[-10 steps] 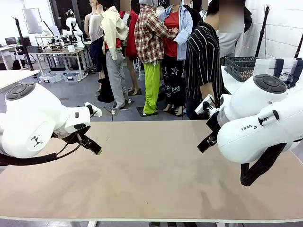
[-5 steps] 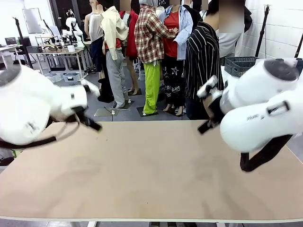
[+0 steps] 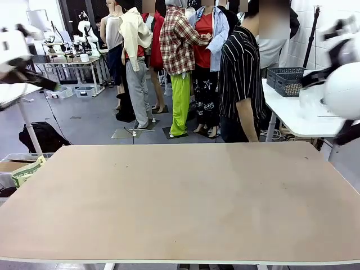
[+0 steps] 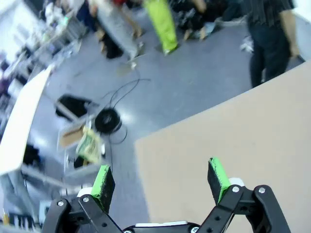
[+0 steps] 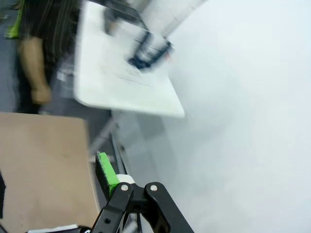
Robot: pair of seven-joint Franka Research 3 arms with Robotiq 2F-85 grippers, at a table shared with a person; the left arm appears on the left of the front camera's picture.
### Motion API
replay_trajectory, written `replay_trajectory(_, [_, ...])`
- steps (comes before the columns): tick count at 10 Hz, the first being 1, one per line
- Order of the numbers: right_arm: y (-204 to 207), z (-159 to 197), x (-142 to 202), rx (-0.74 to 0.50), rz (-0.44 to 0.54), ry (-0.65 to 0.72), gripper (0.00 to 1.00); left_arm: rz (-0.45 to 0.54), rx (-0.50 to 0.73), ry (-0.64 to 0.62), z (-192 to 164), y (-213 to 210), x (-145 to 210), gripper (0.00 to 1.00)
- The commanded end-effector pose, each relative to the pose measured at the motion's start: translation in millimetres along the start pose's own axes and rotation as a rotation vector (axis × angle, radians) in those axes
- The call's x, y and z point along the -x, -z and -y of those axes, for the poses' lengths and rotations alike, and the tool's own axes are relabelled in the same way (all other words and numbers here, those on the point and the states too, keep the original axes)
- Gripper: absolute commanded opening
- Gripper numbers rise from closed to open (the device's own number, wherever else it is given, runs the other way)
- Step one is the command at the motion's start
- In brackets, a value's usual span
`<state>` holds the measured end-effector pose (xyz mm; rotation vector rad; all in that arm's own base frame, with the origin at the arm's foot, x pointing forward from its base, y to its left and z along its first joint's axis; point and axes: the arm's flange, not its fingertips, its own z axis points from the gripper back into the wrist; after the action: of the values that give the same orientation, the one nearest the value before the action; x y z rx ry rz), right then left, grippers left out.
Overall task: Transfer purchased items from the store into the shopping bag.
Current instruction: Open the Reusable shopping bag in the center of the table.
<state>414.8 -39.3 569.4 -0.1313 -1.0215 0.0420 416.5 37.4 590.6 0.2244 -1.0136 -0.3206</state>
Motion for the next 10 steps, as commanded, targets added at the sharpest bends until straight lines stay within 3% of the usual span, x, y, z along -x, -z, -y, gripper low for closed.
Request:
replay_trajectory(1, [32.6,34.0,29.9,0.09,-0.062,0.162,1.0,-0.111,-0.05,-0.151,-41.2,13.2,50.7,1.0])
replay_trajectory(3, [48.0,94.2,82.5,0.173,-0.12,0.372,1.0,-0.223,-0.125,-0.303,-71.4,10.2,105.5,1.0])
replay_trajectory(5, [64.0,116.1,118.0,0.159,-0.131,0.455,1.0,-0.23,-0.109,-0.359,-80.6,13.5,126.7,1.0])
replay_trajectory(6, [72.2,109.5,124.8,0.12,-0.085,0.444,1.0,-0.223,-0.067,-0.363,-74.6,25.2,123.4,1.0])
replay_trajectory(7, [57.5,127.1,112.8,0.187,-0.192,0.411,1.0,-0.239,-0.122,-0.319,-92.1,12.0,134.4,1.0])
replay_trajectory(10, [57.5,127.1,112.8,0.187,-0.192,0.411,1.0,-0.239,-0.122,-0.319,-92.1,12.0,134.4,1.0])
